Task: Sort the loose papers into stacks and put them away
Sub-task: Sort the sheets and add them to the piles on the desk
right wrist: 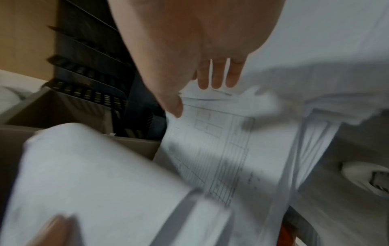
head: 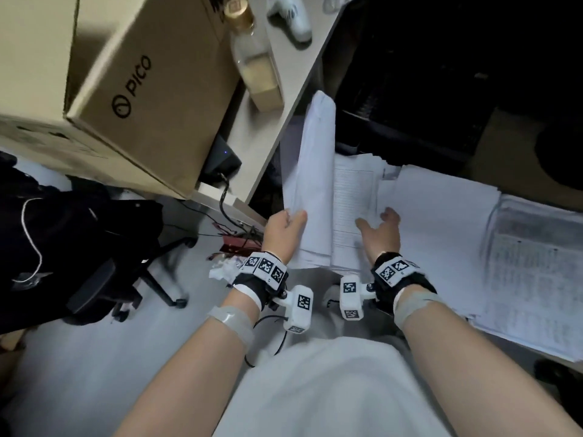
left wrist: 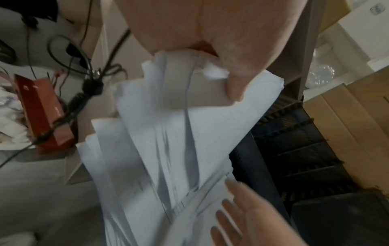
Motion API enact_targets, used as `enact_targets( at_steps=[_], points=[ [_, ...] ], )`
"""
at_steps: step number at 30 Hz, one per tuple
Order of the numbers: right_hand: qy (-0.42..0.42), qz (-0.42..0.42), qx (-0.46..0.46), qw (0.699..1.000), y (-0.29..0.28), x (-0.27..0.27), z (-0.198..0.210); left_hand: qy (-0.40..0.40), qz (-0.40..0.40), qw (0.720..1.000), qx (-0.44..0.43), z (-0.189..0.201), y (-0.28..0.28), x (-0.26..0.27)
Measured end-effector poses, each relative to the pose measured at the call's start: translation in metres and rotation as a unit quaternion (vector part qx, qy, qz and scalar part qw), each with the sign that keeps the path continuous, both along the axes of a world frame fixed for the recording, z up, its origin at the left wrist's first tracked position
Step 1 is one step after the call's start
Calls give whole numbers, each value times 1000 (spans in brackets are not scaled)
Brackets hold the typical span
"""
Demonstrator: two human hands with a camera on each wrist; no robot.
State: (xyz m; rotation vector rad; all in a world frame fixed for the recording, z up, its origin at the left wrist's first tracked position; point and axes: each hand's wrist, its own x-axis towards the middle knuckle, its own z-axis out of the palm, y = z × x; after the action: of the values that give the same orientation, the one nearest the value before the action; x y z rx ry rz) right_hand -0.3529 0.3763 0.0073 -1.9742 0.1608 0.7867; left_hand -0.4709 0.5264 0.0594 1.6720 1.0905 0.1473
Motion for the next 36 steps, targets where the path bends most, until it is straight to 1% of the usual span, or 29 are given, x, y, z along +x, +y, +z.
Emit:
enact_targets(
  at_steps=[1,2,4,5,8,10,15,20,24,26,28,32,36],
  points=[
    [-23,20,17,999,-5,2,6,-3,-9,1000,-8,-1,-5,8],
    [-26,41,49,998,-8,4,17,-9,-23,1000,-17,-1,-10,16],
    [4,84,122,989,-16,8,39,-12,-49,998,-37,4,-24,34],
    [12,111,145,983,-22,10,49,-15,-56,997,-51,10,-31,42],
    [0,182,146,972,-47,20,69,-36,-82,991,-95,20,-51,63],
    [-9,206,130,970,-64,28,76,-59,-93,986,-125,26,-61,73],
    [-36,180,125,975,-100,38,89,-92,-104,978,-154,49,-94,90],
    [-72,168,124,975,-136,42,99,-80,-68,983,-152,48,-129,96],
    [-68,223,109,966,-167,45,103,-76,-62,987,-130,46,-163,92],
    [-73,232,107,964,-180,44,99,-84,-53,987,-129,50,-180,89],
    [-70,226,108,966,-194,45,94,-76,-41,989,-118,53,-195,87],
    [-56,250,113,960,-217,47,87,-72,-11,988,-135,52,-223,83],
    [-51,278,113,953,-231,52,82,-62,32,986,-152,52,-237,85]
  ],
)
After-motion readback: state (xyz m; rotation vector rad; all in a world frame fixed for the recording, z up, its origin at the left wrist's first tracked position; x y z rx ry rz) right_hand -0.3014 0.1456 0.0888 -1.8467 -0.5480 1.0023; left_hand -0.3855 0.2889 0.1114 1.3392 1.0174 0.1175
